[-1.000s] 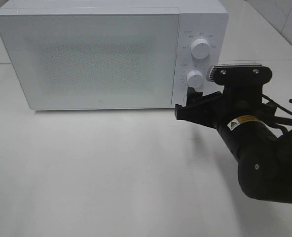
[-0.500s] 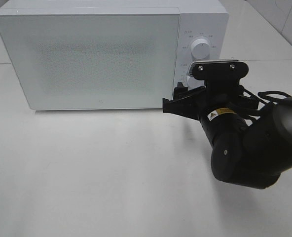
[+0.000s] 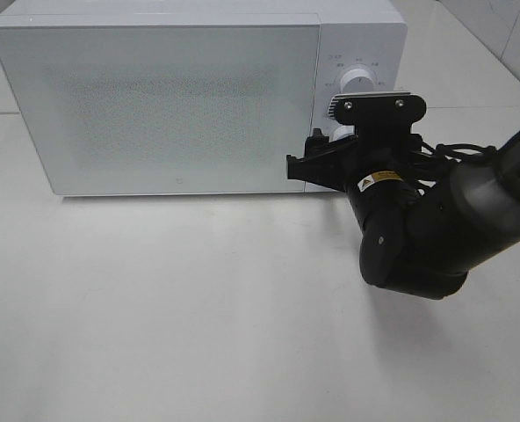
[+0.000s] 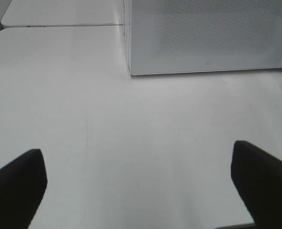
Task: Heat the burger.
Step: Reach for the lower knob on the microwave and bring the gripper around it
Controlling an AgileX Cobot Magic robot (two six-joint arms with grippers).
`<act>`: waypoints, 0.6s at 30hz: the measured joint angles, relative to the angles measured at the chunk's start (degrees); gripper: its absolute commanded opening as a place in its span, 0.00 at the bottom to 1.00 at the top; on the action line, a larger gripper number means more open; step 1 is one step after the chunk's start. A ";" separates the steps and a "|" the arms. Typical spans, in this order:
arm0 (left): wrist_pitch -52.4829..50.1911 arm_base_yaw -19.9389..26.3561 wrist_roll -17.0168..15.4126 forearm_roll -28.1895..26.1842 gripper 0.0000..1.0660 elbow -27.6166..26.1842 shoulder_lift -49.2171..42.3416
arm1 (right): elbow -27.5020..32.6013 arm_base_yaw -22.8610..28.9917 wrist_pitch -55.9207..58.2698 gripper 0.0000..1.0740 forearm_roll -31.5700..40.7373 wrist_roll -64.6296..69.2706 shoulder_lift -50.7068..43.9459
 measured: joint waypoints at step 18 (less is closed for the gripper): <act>0.00 0.00 0.00 0.00 0.95 0.00 0.00 | -3.21 -1.89 0.06 0.71 -1.83 3.44 3.32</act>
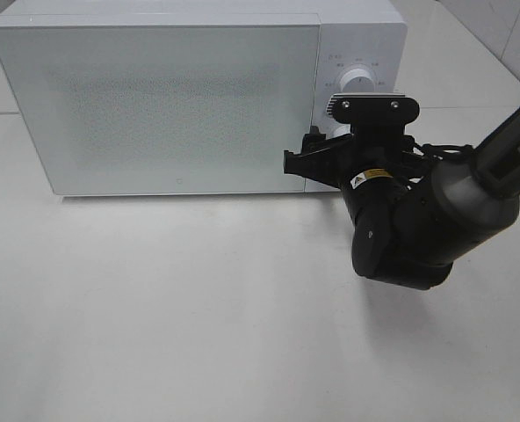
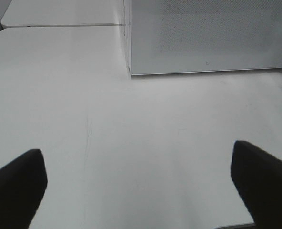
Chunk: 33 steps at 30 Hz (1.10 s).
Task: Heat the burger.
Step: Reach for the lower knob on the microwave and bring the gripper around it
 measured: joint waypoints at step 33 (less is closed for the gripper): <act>0.00 0.00 0.00 -0.06 0.95 0.00 0.00 | 0.00 -0.23 -0.11 0.04 0.52 1.03 0.00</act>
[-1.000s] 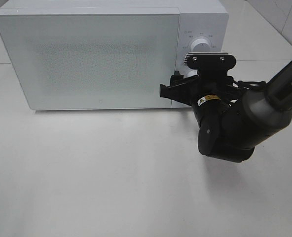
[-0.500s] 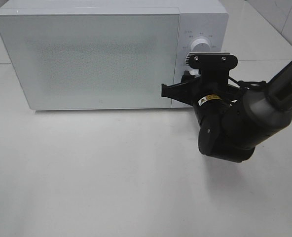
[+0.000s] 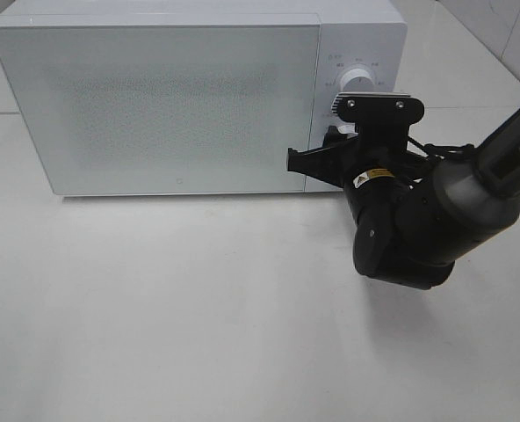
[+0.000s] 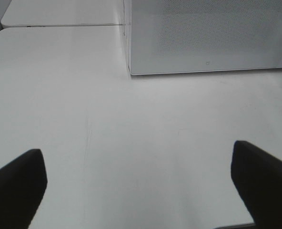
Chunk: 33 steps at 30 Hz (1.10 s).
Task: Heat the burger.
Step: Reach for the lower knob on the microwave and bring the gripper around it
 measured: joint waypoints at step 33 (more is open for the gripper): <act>0.00 0.00 0.00 0.00 0.95 0.00 0.00 | 0.34 -0.29 2.52 0.03 -1.26 49.68 -0.17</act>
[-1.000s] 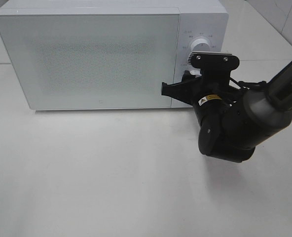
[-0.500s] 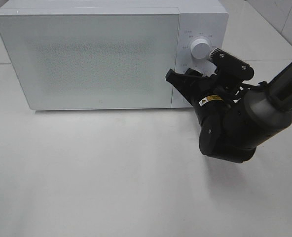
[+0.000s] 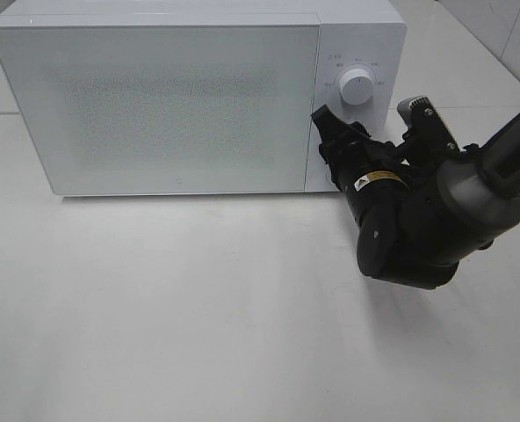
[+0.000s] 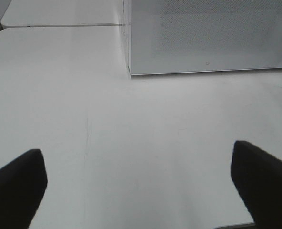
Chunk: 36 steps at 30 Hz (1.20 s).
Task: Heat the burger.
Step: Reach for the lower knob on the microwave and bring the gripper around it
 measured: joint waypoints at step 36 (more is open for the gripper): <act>0.00 0.00 0.00 0.00 0.95 0.00 0.00 | 0.34 -0.11 1.20 0.02 0.00 13.35 -1.49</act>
